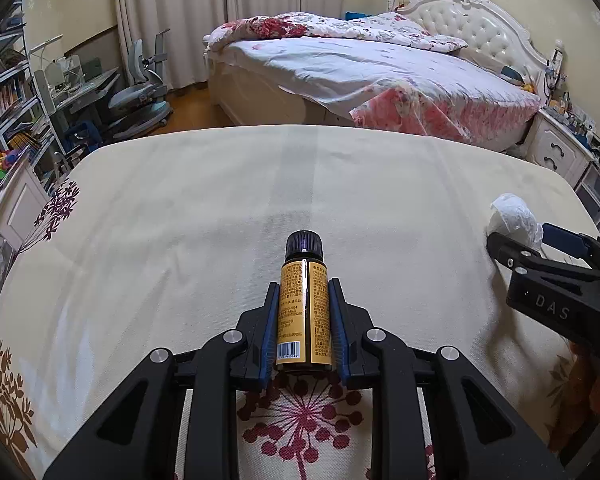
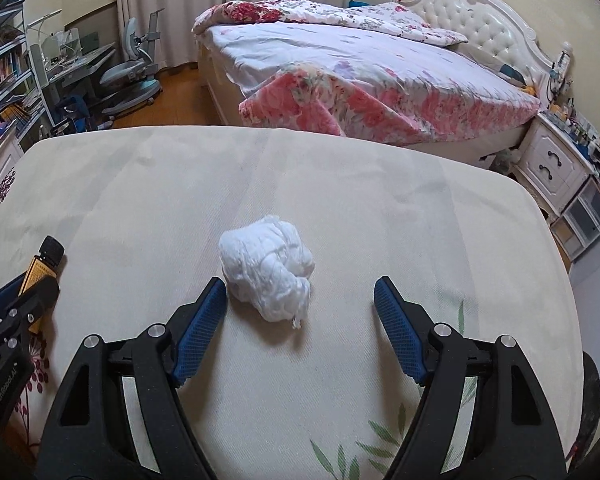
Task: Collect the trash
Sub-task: 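Grasp the white crumpled tissue with the right tool while the left tool holds the bottle, then carry the orange-labelled bottle and white tissue over the black bin with both tools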
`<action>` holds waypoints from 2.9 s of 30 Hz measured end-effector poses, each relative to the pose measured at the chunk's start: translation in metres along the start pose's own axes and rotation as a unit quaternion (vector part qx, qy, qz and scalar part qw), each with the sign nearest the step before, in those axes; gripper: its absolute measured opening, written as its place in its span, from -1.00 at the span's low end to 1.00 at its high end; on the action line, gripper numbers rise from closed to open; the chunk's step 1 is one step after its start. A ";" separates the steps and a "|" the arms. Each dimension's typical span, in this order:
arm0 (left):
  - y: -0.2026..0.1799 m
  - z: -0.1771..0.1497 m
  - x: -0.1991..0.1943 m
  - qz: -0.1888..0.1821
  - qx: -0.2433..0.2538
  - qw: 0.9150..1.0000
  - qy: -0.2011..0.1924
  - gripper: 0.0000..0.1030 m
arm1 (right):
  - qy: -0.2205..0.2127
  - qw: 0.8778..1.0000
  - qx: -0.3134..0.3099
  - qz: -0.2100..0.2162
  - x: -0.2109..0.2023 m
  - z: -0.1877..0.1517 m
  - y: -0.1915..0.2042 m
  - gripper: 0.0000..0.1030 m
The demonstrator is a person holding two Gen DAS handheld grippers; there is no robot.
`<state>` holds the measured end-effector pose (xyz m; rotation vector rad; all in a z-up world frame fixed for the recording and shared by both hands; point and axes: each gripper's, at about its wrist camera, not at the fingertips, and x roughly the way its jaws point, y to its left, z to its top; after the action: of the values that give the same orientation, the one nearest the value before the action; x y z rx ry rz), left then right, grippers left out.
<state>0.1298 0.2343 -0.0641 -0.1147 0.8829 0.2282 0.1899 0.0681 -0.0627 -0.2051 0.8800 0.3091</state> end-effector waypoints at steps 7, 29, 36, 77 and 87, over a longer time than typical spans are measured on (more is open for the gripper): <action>0.002 -0.001 -0.001 -0.003 0.001 1.000 0.000 -0.52 | 0.000 1.000 0.001 0.012 0.004 0.006 0.004 -0.04; -0.051 -0.025 -0.035 -0.050 0.038 0.998 -0.014 -0.52 | -0.007 1.000 0.019 -0.002 -0.056 -0.064 -0.032 -0.34; -0.087 -0.044 -0.053 -0.069 0.062 0.996 -0.018 -0.52 | -0.009 0.999 0.044 -0.019 -0.078 -0.098 -0.063 -0.34; -0.356 -0.076 -0.108 -0.231 0.246 0.937 -0.087 -0.52 | -0.057 0.946 0.258 -0.187 -0.165 -0.213 -0.300 -0.33; -0.395 -0.071 -0.091 -0.231 0.269 0.931 -0.084 -0.52 | -0.050 0.938 0.282 -0.194 -0.151 -0.213 -0.329 -0.33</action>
<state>0.1169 -0.1758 -0.0363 0.2064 0.6974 -0.4425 0.0601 -0.3314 -0.0606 0.1717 0.7741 -0.3038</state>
